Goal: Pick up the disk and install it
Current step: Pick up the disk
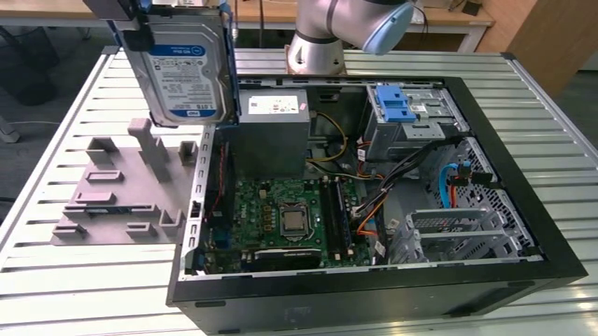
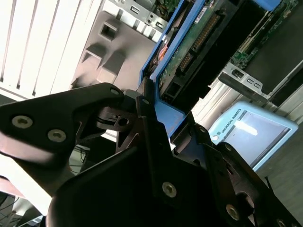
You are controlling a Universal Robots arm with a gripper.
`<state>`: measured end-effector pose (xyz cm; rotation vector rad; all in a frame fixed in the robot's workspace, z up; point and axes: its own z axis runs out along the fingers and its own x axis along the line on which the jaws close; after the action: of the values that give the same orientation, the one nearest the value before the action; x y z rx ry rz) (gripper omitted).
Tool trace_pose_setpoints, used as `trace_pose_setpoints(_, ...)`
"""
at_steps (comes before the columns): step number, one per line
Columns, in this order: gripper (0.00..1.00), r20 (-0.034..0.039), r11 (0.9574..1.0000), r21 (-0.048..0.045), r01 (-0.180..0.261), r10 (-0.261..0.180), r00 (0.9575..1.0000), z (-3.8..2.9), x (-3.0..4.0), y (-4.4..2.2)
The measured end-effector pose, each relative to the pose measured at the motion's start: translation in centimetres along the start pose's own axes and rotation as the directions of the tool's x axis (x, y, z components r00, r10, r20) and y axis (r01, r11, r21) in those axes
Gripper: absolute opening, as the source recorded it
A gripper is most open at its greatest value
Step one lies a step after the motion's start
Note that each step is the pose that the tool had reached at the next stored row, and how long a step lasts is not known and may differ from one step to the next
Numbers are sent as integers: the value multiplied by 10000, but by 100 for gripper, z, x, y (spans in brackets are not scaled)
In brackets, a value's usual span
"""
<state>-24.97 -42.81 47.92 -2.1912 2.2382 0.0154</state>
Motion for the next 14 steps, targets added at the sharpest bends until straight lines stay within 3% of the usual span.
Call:
trace_pose_setpoints(1,36,87,10000,-2,0,0,10000,0,2,-7)
trace_pose_setpoints(2,36,115,10000,-2,0,0,9999,0,3,-15)
trace_pose_setpoints(14,36,79,10000,-2,1,-1,10000,1,2,-110)
